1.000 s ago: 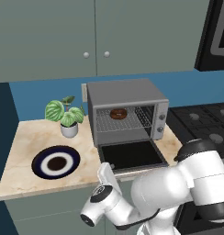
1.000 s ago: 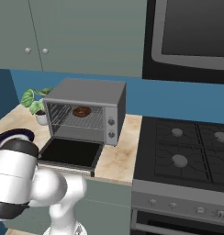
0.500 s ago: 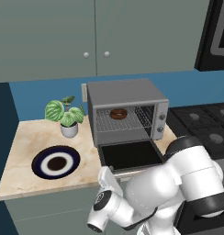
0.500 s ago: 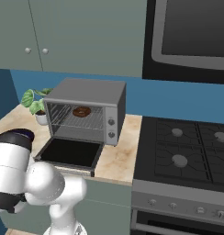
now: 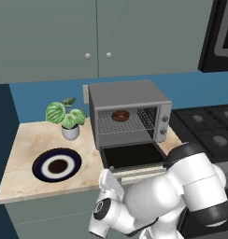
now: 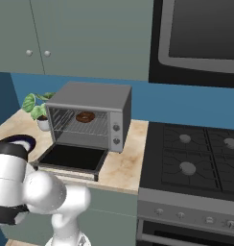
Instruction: Pick up the bagel from the plate, place it on the toaster oven rack, close the door, and set the timer.
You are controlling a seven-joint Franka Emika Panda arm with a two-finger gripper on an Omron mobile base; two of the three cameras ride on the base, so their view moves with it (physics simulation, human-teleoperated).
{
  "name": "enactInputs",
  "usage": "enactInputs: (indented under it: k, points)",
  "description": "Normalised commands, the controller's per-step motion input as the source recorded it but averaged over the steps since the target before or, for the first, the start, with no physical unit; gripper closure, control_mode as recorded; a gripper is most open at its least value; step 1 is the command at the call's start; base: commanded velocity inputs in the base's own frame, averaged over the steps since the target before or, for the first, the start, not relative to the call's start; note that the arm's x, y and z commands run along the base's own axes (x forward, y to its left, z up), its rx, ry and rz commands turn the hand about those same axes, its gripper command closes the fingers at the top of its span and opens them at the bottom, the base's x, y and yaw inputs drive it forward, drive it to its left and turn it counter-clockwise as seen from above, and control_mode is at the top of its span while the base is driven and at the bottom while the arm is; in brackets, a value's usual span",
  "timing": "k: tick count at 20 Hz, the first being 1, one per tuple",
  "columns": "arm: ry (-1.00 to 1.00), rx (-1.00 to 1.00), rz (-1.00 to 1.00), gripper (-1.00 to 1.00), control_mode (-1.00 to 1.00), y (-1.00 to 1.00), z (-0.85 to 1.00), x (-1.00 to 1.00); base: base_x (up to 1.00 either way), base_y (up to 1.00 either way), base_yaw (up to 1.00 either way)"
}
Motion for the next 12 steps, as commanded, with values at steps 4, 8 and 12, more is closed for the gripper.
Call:
enactInputs:
  k: [4,8,12]
  points:
    - [-0.09,0.0,0.02,-1.0,-1.0,0.0,0.68,0.07,0.0,0.0,0.0]
    - [-0.08,0.0,0.02,-1.0,-1.0,0.0,0.68,0.2,0.0,0.0,0.0]
    - [-0.07,0.0,0.02,-1.0,-1.0,0.0,0.73,0.23,0.0,0.0,0.0]
